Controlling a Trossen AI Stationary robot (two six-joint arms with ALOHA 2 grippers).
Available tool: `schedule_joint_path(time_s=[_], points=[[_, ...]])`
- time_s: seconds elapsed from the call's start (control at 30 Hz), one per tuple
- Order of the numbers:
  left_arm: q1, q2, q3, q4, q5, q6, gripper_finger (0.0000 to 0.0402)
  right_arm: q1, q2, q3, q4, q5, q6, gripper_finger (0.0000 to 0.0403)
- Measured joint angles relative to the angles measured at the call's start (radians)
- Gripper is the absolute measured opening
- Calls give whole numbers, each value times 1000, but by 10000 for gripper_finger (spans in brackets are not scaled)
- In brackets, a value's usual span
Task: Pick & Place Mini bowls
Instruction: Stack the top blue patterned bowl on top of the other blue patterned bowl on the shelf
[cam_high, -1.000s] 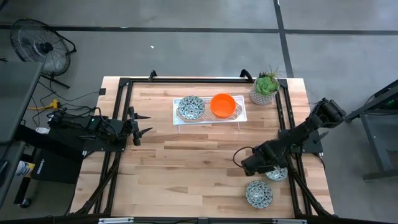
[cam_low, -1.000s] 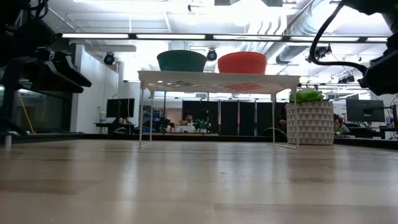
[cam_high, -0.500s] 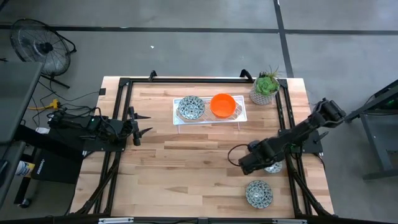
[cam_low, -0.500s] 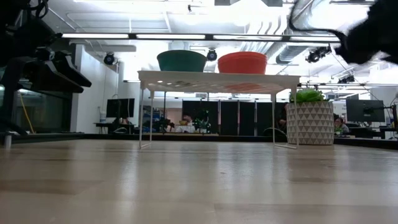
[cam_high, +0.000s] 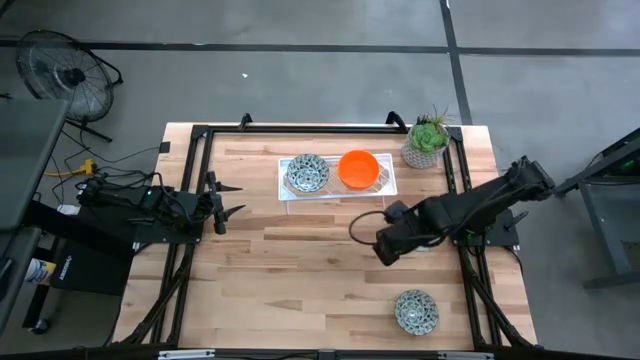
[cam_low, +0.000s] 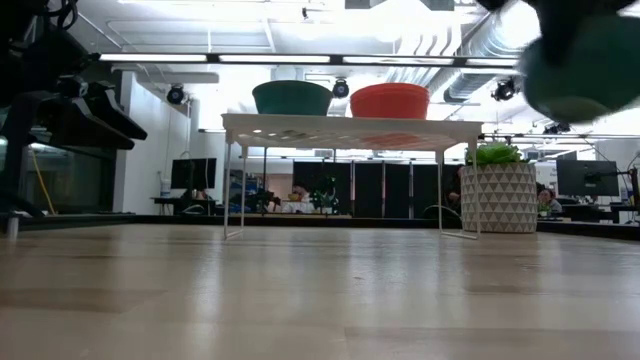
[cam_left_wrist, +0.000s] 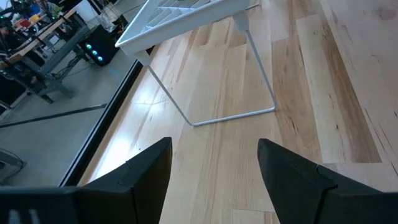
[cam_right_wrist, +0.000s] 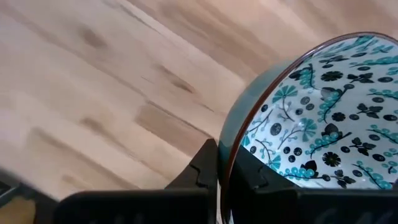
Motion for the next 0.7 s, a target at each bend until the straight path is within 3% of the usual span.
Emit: schedule_joint_path(time_s=[0.37,0.7], points=[[0,0,0,0,0,0,232,-136,155,457,-139,108,-550,3],[0,0,0,0,0,0,232,-274,352,815,-192,99,-1165,3]])
